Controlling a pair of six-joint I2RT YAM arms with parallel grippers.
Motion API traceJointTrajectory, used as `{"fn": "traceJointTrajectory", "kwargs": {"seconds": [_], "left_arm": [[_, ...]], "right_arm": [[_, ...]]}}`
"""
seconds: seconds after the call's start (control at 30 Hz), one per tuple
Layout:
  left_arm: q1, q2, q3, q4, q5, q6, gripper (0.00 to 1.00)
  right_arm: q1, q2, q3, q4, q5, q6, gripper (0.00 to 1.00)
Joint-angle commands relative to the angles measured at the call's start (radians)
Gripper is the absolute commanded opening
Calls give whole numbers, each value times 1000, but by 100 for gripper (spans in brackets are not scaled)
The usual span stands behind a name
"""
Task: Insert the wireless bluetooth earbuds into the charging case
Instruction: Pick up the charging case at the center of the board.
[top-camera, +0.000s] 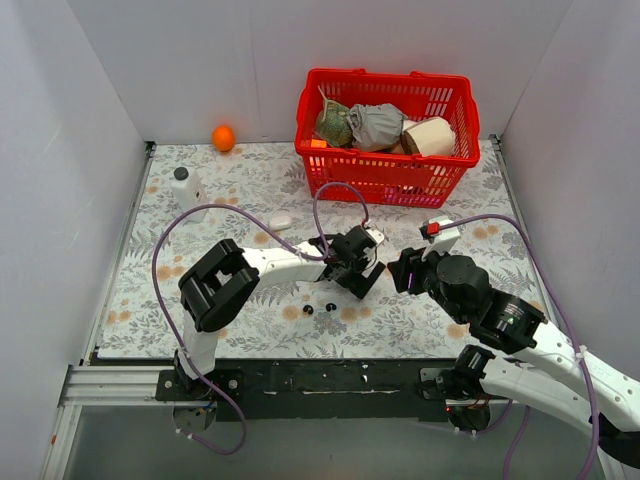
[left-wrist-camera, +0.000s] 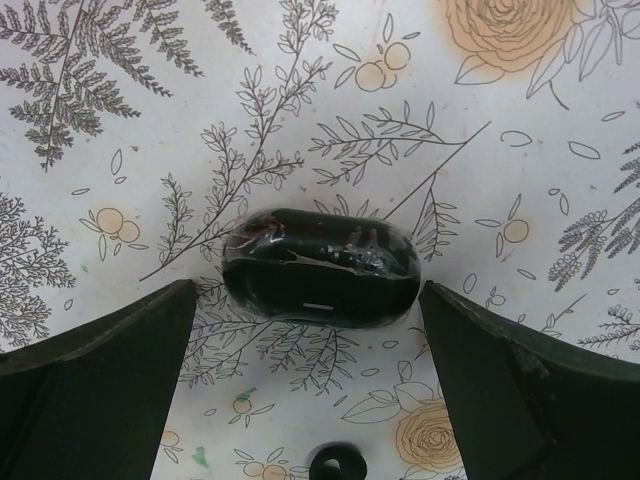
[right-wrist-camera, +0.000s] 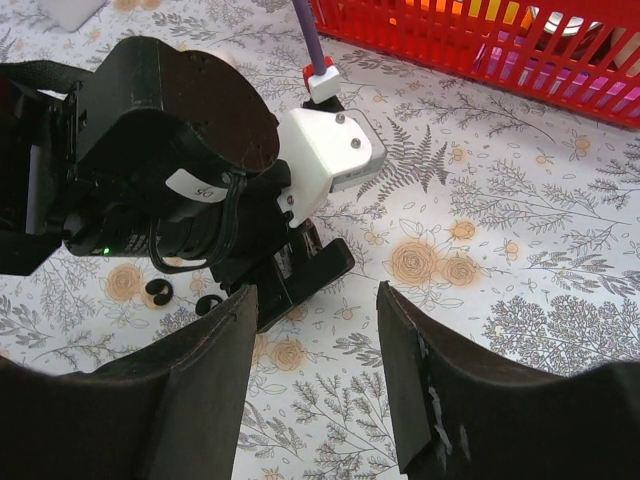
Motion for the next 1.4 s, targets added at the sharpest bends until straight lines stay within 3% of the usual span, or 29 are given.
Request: {"fn": "traceJointTrajectory", "kwargs": {"seconds": [0.0, 0.63, 1.07, 1.1, 1.23, 1.37], "left_arm": [[-25, -21, -13, -46, -33, 65, 95], [-27, 19, -4, -37, -48, 82, 75], [-25, -40, -68, 51, -51, 62, 44], [-25, -47, -77, 58, -53, 60, 47], [-25, -33, -58, 39, -68, 51, 75], [-25, -14, -54, 37, -70, 39, 88]], "right_arm": [[-5, -11, 34, 12, 22, 2, 59], [-5, -5, 28, 7, 20, 15, 59], [-5, -7, 31, 7, 5, 21, 58], [-5, -7, 32, 7, 7, 22, 58], [-4, -2, 37, 4, 4, 21, 58], [-5, -5, 37, 1, 5, 22, 58]]}}
